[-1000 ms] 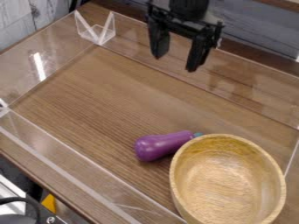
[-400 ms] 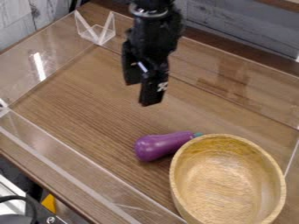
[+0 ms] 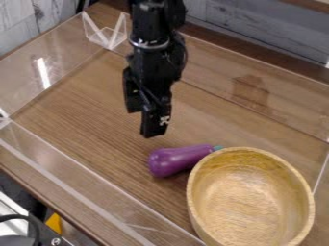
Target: Put the purple eggplant in the brown bowl
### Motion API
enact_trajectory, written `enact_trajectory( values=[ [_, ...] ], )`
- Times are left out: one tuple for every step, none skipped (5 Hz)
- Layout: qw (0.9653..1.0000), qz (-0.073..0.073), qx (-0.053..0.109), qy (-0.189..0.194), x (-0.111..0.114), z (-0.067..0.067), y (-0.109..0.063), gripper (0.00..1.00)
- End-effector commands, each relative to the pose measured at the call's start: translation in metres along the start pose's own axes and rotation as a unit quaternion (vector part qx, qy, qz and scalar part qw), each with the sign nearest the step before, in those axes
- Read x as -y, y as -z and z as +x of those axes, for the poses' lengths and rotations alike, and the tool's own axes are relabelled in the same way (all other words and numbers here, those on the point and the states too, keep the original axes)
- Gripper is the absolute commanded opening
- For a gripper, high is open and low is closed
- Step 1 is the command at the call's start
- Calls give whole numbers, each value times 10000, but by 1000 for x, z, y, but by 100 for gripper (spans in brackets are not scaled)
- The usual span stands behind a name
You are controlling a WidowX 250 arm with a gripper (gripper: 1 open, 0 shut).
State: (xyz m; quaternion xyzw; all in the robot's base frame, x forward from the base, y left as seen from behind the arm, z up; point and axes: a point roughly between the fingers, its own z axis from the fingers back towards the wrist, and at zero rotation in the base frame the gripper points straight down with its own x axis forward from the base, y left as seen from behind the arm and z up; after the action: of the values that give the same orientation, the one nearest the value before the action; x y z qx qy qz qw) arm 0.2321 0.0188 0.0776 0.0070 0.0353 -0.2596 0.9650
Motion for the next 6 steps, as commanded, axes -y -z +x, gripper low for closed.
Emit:
enact_trajectory(
  values=[
    [9994,161,231,-218,13,8,-10,100],
    [9991,262,286,174,19,8,5,100],
    [9978,376,362,404,20,9,22,0],
    [9969,458,415,495,23,3,28,100],
    [9955,559,471,607,28,-1,33,0],
    [9954,615,529,510,31,0,33,0]
  ],
)
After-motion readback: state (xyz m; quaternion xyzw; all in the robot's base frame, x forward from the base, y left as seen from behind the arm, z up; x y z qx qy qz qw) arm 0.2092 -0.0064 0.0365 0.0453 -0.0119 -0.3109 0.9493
